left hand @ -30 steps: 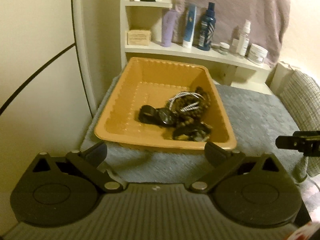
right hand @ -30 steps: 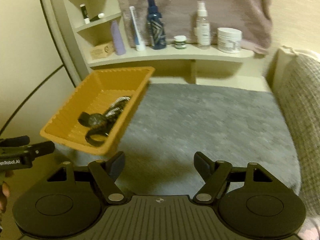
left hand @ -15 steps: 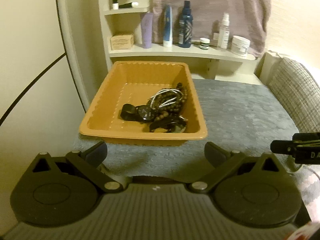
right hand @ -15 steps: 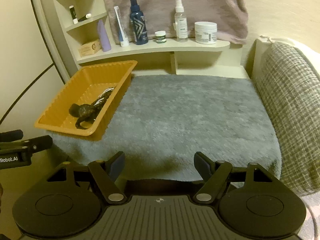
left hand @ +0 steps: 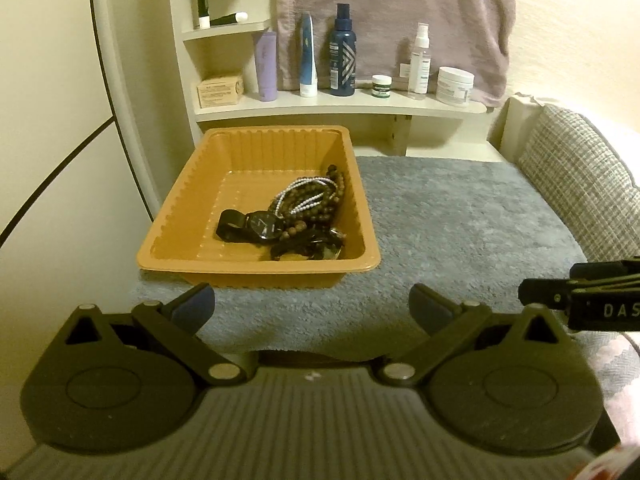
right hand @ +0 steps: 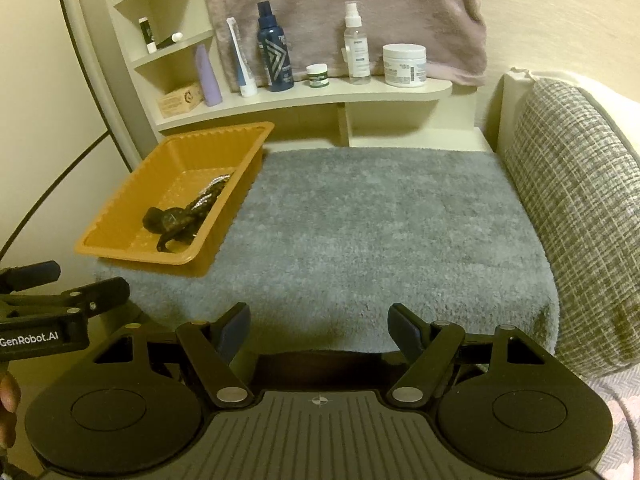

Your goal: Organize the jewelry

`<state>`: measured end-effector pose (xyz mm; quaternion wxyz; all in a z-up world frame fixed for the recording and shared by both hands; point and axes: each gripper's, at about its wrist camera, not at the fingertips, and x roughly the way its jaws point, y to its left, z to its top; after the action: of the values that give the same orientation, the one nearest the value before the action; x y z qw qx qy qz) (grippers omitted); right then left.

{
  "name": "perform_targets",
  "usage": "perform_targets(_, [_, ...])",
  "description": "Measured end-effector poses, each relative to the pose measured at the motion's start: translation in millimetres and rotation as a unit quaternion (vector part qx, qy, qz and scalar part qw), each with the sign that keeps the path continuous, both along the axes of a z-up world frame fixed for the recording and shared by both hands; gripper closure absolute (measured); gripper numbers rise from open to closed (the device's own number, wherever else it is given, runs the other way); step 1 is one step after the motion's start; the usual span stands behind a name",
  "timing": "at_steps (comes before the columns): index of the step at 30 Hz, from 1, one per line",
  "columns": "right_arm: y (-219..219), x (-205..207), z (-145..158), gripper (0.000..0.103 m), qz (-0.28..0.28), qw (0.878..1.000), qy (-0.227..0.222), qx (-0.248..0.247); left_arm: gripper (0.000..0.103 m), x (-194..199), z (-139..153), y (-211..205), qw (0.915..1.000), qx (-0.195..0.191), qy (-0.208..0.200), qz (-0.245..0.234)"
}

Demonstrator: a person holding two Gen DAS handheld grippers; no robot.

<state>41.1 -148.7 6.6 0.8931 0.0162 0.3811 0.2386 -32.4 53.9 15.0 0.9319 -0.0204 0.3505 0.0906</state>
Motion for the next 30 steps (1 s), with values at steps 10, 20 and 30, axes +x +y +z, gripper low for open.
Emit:
perform_targets(10, [-1.4, 1.6, -0.4, 0.028, -0.001, 1.000, -0.002, 0.000, 0.000, -0.7, 0.3, 1.6, 1.0000, -0.004, -0.001, 0.000])
perform_targets(20, [-1.5, 1.3, -0.3, 0.028, -0.001, 1.000, -0.002, 0.000, 0.000, -1.6, 0.7, 1.4, 1.0000, -0.005, -0.001, -0.001])
perform_targets(30, [-1.4, 1.4, -0.2, 0.028, -0.001, 1.000, -0.002, 0.001, 0.000, -1.5, 0.6, 1.1, 1.0000, -0.005, -0.002, -0.001])
